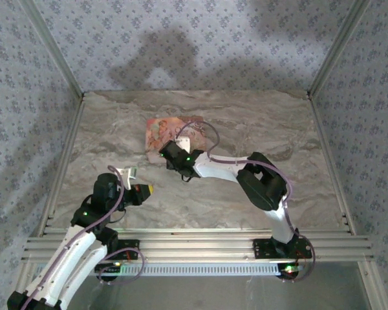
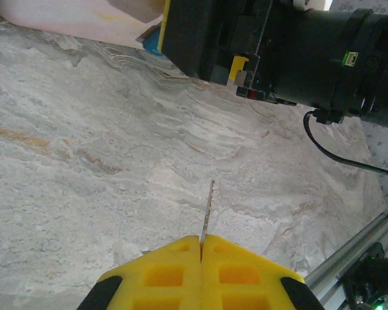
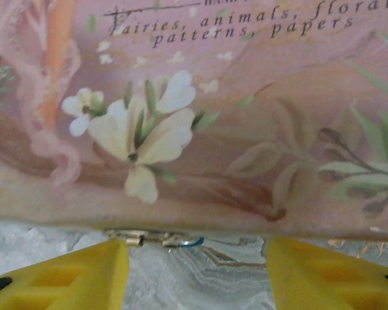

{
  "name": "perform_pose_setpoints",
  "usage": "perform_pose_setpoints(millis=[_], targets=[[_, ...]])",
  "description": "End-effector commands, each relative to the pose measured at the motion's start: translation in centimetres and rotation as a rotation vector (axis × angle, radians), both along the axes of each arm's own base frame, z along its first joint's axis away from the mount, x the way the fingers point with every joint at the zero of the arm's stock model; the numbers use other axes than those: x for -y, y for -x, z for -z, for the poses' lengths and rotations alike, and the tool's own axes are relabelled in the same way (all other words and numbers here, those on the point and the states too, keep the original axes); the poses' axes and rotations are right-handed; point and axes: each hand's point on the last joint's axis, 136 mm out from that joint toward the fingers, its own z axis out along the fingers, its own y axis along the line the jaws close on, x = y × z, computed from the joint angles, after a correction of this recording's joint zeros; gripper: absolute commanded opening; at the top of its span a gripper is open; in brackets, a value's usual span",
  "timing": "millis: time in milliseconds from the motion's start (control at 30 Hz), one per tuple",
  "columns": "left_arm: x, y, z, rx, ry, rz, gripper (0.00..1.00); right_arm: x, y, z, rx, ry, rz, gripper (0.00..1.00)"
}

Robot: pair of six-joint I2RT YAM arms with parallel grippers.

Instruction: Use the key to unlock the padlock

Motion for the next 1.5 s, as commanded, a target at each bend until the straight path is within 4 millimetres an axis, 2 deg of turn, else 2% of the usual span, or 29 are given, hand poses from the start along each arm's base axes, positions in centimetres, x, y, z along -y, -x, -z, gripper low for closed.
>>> perform_pose_setpoints(millis=[0, 267, 500, 667, 933, 967, 1100, 1200, 1467], targets=[[-0.4, 0.1, 0.7, -0.03, -0.007, -0.028, 0.0, 0.9, -1.1, 0.2, 0.058, 0.028, 0.101, 0.57], [-0.5, 0.1, 1.5, -0.028, -0.021, -0.025, 0.0, 0.1, -1.8, 1.8, 0.112, 0.053, 0.09, 0.47], [-0.6, 0.0, 1.5, -0.007, -0.031, -0.022, 0.0, 0.0, -1.5, 2.0, 0.13, 0.105, 0.038, 0.27], [-0.3, -0.1, 1.5, 0.006, -0.016, -0.004, 0.0, 0.6, -0.3, 1.7, 0.114, 0.114, -0.022, 0.15], [1.1, -0.2, 1.6, 0.086, 0.022, 0.083, 0.0, 1.5, 3.0, 0.2, 0.008, -0.002, -0.173, 0.03], [1.3, -0.3, 1.6, 0.102, 0.027, 0.094, 0.0, 2.1, 3.9, 0.7, -0.026, -0.015, -0.195, 0.01], [1.9, -0.6, 0.9, 0.15, 0.044, 0.129, 0.0, 3.2, 5.4, -0.2, -0.081, -0.121, -0.222, 0.0], [2.4, -0.9, 0.8, 0.137, 0.05, 0.15, 0.0, 5.3, 6.2, -0.1, -0.105, -0.155, -0.178, 0.0], [5.6, -1.3, -0.4, 0.188, 0.036, 0.261, 0.0, 13.1, 8.2, 0.8, -0.12, -0.171, 0.105, 0.0]])
